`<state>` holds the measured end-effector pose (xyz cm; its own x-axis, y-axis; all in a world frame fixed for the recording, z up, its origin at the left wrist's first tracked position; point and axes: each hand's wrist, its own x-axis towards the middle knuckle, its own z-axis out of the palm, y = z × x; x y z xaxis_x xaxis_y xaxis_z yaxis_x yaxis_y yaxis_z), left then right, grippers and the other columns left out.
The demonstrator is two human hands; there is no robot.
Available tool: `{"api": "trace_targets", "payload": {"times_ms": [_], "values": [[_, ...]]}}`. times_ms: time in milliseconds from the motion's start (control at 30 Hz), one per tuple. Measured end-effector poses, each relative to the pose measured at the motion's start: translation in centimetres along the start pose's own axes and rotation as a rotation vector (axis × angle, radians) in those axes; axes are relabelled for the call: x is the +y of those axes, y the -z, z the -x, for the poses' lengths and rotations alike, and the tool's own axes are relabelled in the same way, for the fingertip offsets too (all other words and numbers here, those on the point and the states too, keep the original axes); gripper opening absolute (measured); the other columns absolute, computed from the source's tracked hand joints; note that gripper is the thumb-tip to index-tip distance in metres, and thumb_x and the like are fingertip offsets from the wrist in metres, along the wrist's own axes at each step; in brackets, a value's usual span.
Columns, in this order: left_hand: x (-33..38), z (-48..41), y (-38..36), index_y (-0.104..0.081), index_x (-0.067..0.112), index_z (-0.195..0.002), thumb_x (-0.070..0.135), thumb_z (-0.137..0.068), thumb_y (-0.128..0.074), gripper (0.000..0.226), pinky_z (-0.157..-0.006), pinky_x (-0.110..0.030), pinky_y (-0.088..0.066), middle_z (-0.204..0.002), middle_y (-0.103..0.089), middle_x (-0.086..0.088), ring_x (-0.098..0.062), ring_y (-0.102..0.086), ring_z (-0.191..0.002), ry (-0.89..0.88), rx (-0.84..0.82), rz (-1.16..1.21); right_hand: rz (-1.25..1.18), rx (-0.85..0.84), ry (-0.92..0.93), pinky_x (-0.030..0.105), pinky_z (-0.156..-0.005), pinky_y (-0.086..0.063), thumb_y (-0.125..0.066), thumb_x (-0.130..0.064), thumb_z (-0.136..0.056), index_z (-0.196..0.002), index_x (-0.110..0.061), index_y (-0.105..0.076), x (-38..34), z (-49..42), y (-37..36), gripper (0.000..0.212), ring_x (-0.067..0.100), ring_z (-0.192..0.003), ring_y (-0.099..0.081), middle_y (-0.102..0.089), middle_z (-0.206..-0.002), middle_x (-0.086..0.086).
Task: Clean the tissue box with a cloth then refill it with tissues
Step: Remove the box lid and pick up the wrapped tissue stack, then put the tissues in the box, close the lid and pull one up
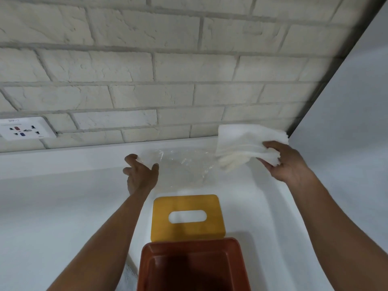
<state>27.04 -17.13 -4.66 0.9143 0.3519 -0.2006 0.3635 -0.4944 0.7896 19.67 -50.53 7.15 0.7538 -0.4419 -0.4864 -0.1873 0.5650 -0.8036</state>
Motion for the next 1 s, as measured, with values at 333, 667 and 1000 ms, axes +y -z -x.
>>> {"api": "trace_targets", "payload": {"times_ms": [333, 667, 1000], "values": [[2.0, 2.0, -1.3, -0.028, 0.023, -0.155, 0.034, -0.091, -0.073, 0.079, -0.102, -0.053, -0.043, -0.15, -0.03, -0.021, -0.043, -0.041, -0.13, -0.406, 0.071, -0.336, -0.207, -0.266, 0.012, 0.034, -0.071, -0.062, -0.072, -0.004, -0.084, -0.095, -0.009, -0.072, -0.7, 4.0, -4.4, 0.012, 0.022, -0.09, -0.074, -0.076, -0.102, 0.007], [7.8, 10.1, 1.4, -0.066, 0.011, -0.135, 0.104, -0.062, -0.036, 0.123, -0.112, -0.048, -0.048, -0.128, -0.073, -0.013, -0.027, -0.067, -0.124, 0.22, -1.087, 0.676, 0.015, -0.257, 0.018, 0.043, -0.065, -0.063, -0.072, 0.003, -0.081, -0.088, 0.0, -0.071, 1.0, 5.8, -10.0, 0.008, 0.031, -0.079, -0.071, -0.072, -0.091, 0.017], [8.8, 10.5, 0.0, -0.059, 0.02, -0.145, 0.075, -0.081, -0.064, 0.085, -0.115, -0.057, -0.044, -0.139, -0.066, -0.014, -0.035, -0.063, -0.129, 0.262, -0.602, 1.668, 0.112, -0.251, -0.085, 0.041, -0.064, -0.062, -0.075, 0.001, -0.08, -0.086, -0.003, -0.07, 3.0, 5.5, -6.9, 0.009, 0.027, -0.071, -0.073, -0.074, -0.077, 0.012]]}}
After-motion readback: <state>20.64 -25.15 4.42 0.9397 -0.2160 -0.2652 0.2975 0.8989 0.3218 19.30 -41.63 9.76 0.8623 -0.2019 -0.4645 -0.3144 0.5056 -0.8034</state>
